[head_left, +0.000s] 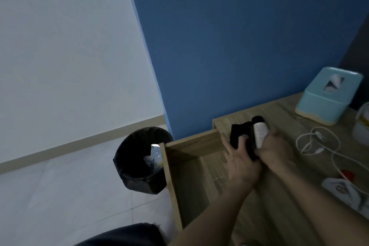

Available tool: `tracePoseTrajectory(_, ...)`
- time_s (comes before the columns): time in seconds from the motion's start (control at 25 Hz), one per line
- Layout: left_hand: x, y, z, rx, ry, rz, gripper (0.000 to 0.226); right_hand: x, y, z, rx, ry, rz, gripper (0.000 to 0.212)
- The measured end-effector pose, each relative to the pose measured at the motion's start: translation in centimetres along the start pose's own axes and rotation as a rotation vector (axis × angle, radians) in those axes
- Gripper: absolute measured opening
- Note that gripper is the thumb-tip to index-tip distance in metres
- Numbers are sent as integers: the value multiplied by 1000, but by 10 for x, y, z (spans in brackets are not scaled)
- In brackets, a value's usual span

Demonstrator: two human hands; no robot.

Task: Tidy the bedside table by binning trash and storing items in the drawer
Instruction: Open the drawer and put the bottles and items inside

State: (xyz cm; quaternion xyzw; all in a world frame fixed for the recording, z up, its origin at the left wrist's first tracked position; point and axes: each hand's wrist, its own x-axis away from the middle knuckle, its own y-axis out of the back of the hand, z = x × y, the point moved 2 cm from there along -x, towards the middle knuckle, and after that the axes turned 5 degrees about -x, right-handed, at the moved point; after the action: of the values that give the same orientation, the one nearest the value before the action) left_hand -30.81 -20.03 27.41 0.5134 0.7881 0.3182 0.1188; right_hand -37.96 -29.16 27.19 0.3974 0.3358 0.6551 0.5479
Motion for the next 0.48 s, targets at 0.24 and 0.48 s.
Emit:
tracePoseTrajectory(0.24,49,7,66,401,328,-99,77,71,-22,25,39,162,105,66)
tracePoseTrajectory(0.48,72,-8,124,127,591,25,82,115,-102,21,197,190,231,65)
